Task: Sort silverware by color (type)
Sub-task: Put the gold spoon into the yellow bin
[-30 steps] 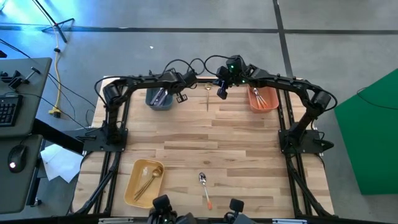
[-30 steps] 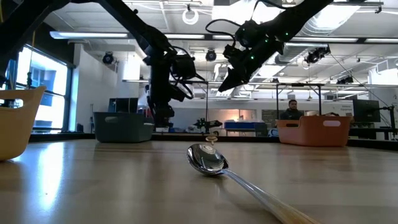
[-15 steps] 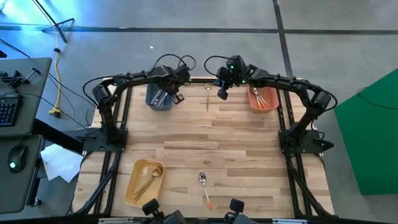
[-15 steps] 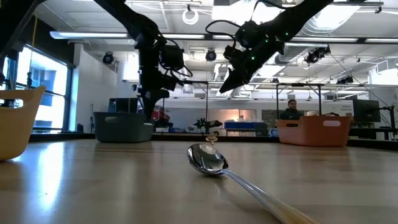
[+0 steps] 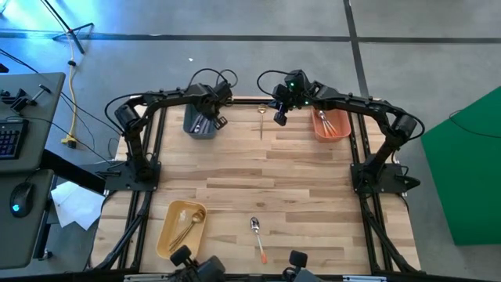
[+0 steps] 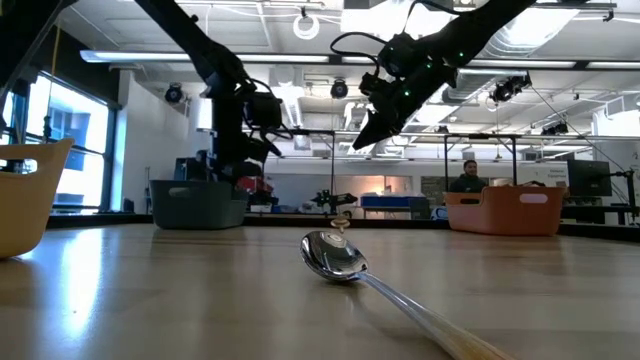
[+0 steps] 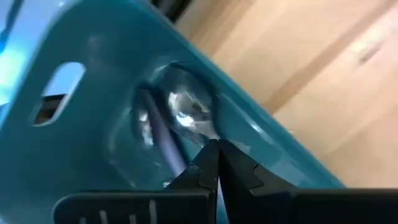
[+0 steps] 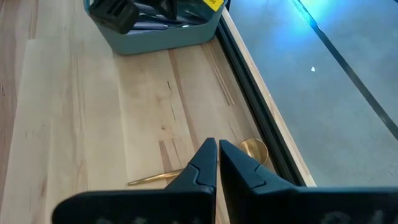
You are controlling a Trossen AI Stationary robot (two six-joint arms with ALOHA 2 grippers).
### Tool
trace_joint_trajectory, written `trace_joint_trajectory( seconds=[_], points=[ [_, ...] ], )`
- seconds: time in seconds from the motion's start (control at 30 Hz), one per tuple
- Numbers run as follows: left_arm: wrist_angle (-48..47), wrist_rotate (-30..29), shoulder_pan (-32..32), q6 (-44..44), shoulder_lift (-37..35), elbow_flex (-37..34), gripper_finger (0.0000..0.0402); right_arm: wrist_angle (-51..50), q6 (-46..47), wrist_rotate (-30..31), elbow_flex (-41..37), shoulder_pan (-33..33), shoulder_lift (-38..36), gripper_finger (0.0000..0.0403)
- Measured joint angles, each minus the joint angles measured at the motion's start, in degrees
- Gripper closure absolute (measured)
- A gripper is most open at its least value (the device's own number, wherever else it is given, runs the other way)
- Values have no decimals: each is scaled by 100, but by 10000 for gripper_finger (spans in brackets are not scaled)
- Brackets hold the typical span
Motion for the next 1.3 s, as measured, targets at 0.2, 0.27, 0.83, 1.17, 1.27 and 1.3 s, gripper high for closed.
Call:
trace_joint_trajectory(
  seconds=[0.2, 0.27, 0.83, 1.17, 1.27, 1.3],
  points=[
    [-19, -270, 70, -1, -149, 0, 401, -129, 345, 85, 0, 2, 0, 401],
    [42, -234, 59, -24, -322, -6, 401, -327, 701, 248, 0, 24, 0, 399],
    [4560, 1377, -552, -552, -3729, -3406, 401, -382, 4022, 2089, 490, 931, 976, 260],
    [4957, 1369, -575, -658, -4979, -4526, 401, -1720, 4531, 2393, 2183, 829, 2397, 256],
    [5095, 1366, -573, -658, -5150, -4721, 401, -2154, 4568, 2400, 2695, 743, 2783, 260],
    [5128, 1364, -573, -658, -5180, -4761, 401, -2315, 4568, 2400, 2844, 705, 2910, 261]
  ],
)
